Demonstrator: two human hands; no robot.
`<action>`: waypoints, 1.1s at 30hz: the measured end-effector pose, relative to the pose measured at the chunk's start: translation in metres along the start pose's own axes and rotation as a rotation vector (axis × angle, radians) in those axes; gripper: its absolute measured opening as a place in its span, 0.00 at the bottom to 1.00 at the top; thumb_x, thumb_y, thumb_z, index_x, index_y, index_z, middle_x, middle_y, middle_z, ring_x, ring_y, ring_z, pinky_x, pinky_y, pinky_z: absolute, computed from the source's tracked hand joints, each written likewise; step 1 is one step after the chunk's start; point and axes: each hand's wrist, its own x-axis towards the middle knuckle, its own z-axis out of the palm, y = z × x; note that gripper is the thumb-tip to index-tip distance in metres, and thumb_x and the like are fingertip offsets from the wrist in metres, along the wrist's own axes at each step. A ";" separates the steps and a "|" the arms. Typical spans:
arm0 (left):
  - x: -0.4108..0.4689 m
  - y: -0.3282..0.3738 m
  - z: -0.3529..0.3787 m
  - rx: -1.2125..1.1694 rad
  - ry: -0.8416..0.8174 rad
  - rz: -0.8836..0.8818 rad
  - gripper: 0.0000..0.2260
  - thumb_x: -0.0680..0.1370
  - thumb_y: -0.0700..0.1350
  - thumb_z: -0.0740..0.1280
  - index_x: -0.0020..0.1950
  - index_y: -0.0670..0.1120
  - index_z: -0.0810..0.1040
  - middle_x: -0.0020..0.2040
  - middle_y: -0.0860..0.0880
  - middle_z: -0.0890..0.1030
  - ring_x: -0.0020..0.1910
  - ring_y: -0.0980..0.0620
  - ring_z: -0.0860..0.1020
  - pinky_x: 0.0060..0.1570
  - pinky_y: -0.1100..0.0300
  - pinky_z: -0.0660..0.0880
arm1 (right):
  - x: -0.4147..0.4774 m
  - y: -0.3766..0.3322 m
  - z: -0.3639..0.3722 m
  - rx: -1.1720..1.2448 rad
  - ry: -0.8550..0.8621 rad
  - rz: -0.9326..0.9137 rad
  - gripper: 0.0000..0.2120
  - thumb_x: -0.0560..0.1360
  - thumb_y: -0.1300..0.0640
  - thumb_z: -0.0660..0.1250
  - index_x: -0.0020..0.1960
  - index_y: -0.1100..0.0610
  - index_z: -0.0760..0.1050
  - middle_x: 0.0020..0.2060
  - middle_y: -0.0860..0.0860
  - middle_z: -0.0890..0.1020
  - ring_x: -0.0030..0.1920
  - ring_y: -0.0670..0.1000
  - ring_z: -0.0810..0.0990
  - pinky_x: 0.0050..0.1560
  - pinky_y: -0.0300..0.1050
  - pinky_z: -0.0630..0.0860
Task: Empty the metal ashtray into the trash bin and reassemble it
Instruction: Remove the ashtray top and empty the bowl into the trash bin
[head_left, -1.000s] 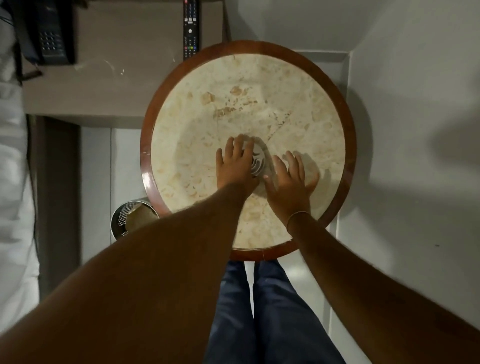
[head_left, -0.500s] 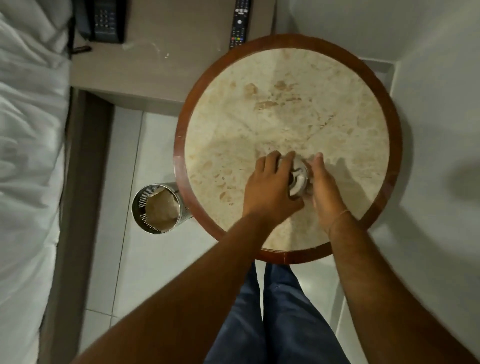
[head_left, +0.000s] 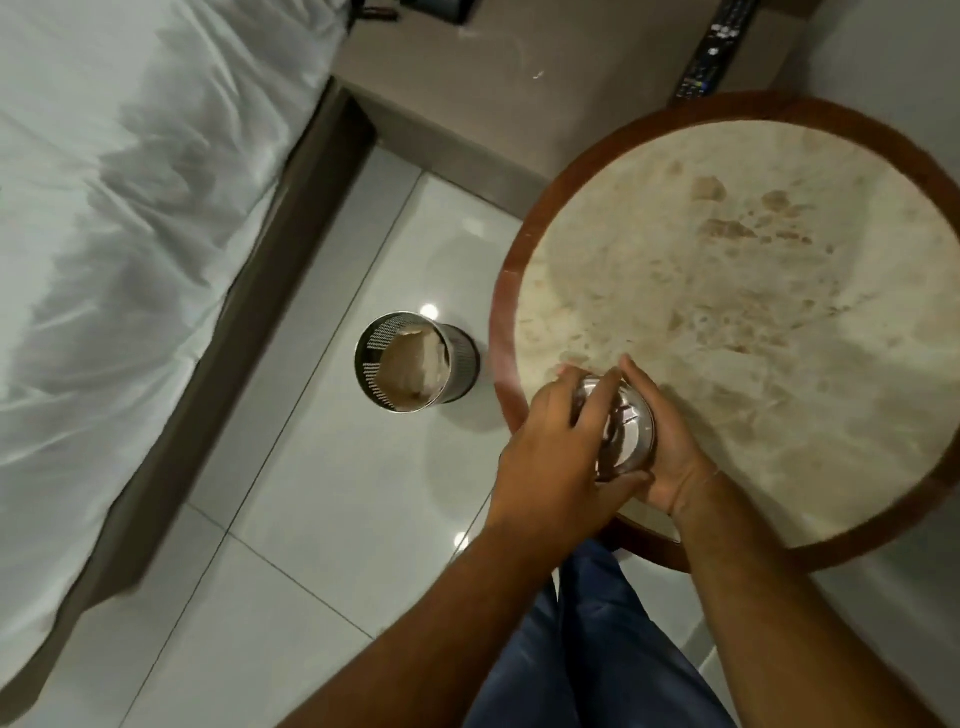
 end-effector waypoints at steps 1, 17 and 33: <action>-0.007 -0.007 -0.005 -0.018 0.020 -0.027 0.47 0.72 0.61 0.80 0.85 0.54 0.59 0.81 0.48 0.65 0.78 0.47 0.68 0.65 0.49 0.81 | 0.007 0.005 0.007 -0.017 -0.006 0.028 0.36 0.77 0.34 0.76 0.73 0.59 0.82 0.62 0.58 0.89 0.62 0.57 0.89 0.59 0.53 0.86; -0.098 -0.166 -0.049 -0.398 0.595 -0.632 0.40 0.74 0.70 0.74 0.81 0.69 0.57 0.73 0.74 0.64 0.72 0.71 0.68 0.64 0.74 0.69 | 0.118 0.068 0.114 -0.406 0.070 0.137 0.29 0.79 0.35 0.64 0.65 0.57 0.86 0.55 0.62 0.90 0.50 0.62 0.91 0.49 0.54 0.86; -0.161 -0.234 -0.011 -0.550 0.616 -0.923 0.42 0.75 0.67 0.76 0.83 0.61 0.60 0.73 0.67 0.65 0.67 0.68 0.70 0.56 0.85 0.65 | 0.270 0.104 0.185 -0.986 0.435 0.128 0.30 0.81 0.36 0.70 0.76 0.53 0.75 0.68 0.57 0.83 0.56 0.56 0.83 0.42 0.51 0.82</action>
